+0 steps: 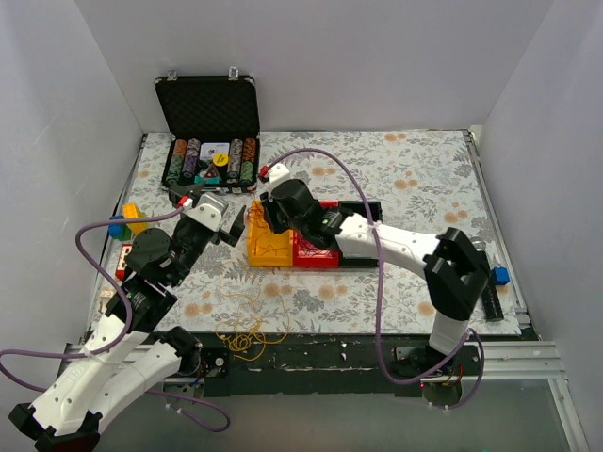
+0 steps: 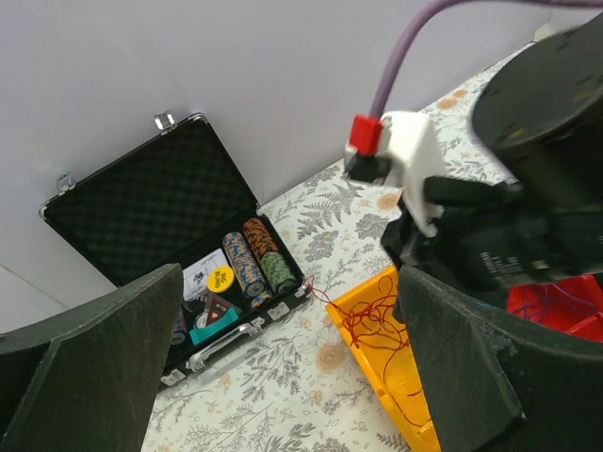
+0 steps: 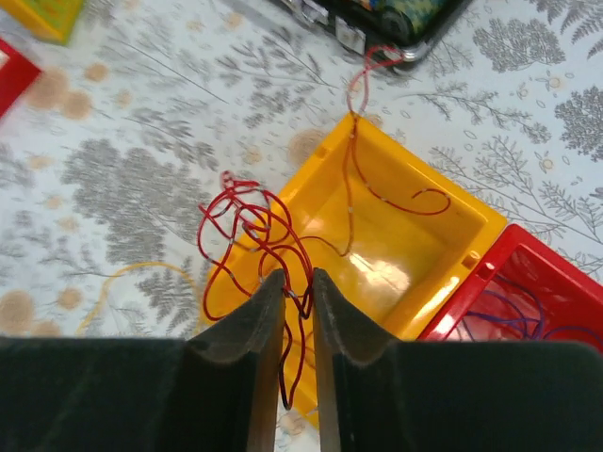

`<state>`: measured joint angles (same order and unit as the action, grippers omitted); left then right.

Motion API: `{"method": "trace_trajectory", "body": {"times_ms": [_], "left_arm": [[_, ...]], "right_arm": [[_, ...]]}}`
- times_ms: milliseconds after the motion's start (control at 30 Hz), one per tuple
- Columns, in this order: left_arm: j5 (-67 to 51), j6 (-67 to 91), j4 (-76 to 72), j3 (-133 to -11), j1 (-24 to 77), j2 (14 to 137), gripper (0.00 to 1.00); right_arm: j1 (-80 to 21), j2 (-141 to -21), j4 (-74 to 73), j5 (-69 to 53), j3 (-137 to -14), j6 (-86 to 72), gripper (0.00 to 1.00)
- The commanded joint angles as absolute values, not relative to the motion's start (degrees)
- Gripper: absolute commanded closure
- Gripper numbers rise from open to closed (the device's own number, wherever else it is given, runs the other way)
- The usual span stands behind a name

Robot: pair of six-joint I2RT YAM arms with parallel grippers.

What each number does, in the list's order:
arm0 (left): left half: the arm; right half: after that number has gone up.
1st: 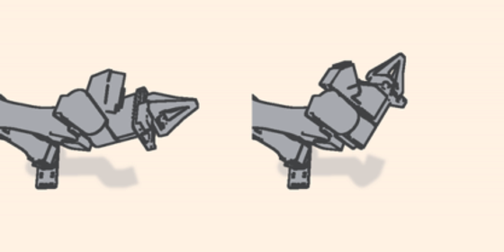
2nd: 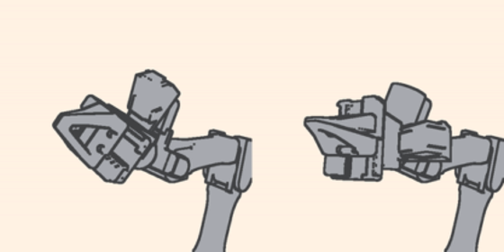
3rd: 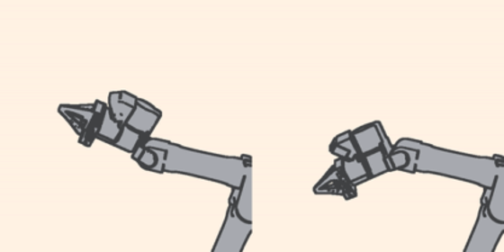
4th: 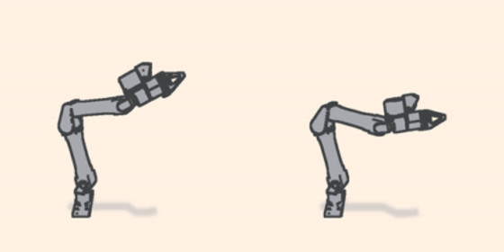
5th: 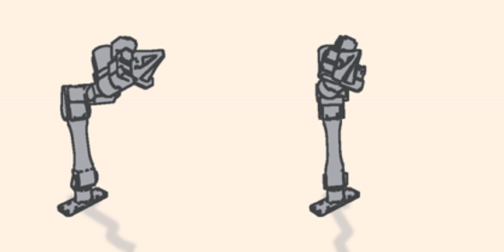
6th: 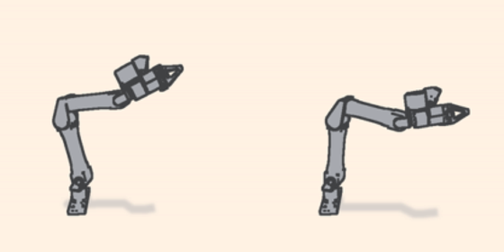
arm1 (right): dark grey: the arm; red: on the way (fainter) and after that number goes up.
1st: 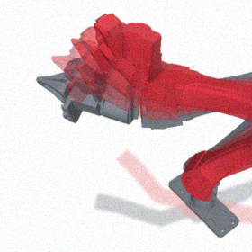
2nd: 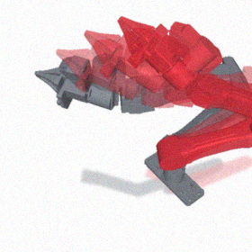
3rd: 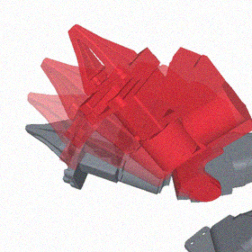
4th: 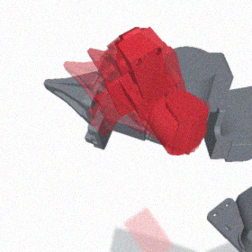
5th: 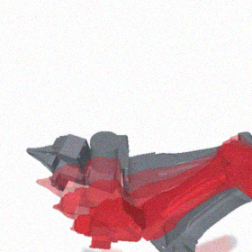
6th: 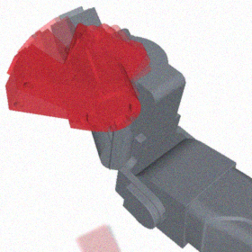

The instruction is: Untangle the cables

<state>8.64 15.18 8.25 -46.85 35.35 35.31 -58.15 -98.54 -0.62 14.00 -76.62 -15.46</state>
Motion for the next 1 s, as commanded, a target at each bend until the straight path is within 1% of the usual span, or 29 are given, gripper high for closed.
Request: {"method": "trace_trajectory", "body": {"times_ms": [0,67,100,233,367,433,533,600,700,800,967], "left_arm": [[9.4,14.5,9.4,-48.34,35.16,34.98,0.02],[9.32,14.59,9.67,-48.17,35.16,34.72,0.02],[9.32,14.68,9.75,-47.9,35.16,34.63,0.02],[8.97,14.94,10.11,-46.94,35.16,34.37,0.02],[8.0,14.68,11.33,-46.32,35.16,34.19,0.02],[7.47,14.41,12.48,-45.97,35.16,34.01,0.02],[6.68,14.33,13.62,-45.35,35.16,33.75,0.02],[4.76,14.41,15.37,-45.18,35.16,33.84,0.02],[0.55,14.24,19.4,-45.35,35.16,34.54,0.02],[-5.44,12.83,24.42,-45.44,35.16,35.59,0.02],[-8.61,11.34,28.21,-45.26,35.16,36.21,0.02]], "right_arm": [[-56.69,-104.76,-6.77,14.77,-81.56,-12.57,0.64],[-56.69,-102.85,-5.81,14.24,-81.04,-12.13,0.49],[-56.69,-101.53,-4.5,14.15,-80.08,-12.04,0.45],[-57.13,-94.5,-1.94,13.54,-74.9,-11.78,0.34],[-58.88,-87.64,-0.62,9.25,-67.35,-10.64,0.32],[-59.41,-84.3,3.06,1.11,-61.9,-10.02,0.32],[-60.2,-82.71,3.16,-9.28,-56.09,-10.28,0.3],[-60.73,-82.09,5.78,-15.61,-51.44,-10.11,0.28],[-60.73,-83.58,7.64,-21.43,-47.82,-10.63,0.25],[-60.73,-86.12,10.8,-23.29,-46.06,-10.02,0.25],[-60.73,-91.48,13.35,-21.19,-47.19,-8.53,0.25]]}}
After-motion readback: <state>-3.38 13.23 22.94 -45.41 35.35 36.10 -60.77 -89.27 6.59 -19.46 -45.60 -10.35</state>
